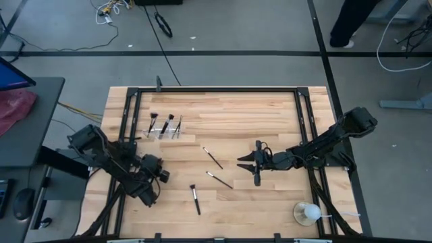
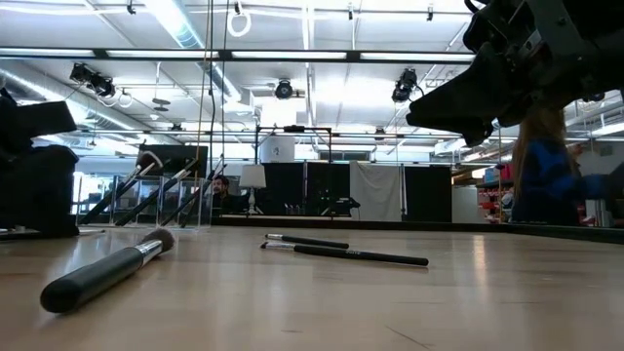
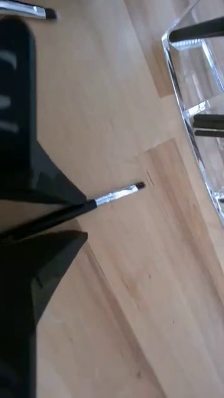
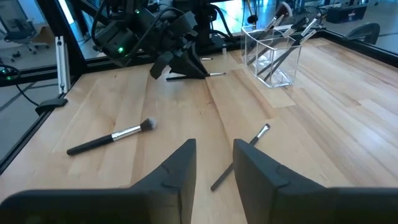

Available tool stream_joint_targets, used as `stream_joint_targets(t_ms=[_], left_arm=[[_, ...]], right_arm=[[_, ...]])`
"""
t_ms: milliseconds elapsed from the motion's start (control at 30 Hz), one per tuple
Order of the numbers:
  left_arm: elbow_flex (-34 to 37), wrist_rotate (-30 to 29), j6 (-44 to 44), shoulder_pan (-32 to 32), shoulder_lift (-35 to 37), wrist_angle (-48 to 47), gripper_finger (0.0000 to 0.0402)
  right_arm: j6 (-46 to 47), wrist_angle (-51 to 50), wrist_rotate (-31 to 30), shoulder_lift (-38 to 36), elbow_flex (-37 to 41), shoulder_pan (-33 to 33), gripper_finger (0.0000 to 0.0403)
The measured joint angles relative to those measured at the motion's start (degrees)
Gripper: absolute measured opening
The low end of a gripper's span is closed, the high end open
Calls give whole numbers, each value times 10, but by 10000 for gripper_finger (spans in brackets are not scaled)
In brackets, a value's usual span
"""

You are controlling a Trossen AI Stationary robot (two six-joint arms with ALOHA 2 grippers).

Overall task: Put items in baskets/containers
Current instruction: Put the eyeshadow brush into the transparent organizer

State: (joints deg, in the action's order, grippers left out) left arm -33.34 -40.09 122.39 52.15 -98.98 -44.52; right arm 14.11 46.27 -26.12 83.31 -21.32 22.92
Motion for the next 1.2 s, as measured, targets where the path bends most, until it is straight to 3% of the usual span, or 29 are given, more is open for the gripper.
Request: stream_joint_targets(t_ms=[200,533,667,1000,1200], left_arm=[[0,-1,1,25,0,-1,14],[-2,-54,-9,24,-2,23,13],[-3,-92,-43,9,-2,76,15],[-5,-200,-336,-79,-2,348,16],[-5,-212,-517,-150,-2,494,16]], right_arm=[[0,0,0,0,0,0,107],[0,0,0,0,0,0,107],[0,0,0,0,0,0,107],[0,0,0,0,0,0,107],[0,-8,0,0,0,0,107]])
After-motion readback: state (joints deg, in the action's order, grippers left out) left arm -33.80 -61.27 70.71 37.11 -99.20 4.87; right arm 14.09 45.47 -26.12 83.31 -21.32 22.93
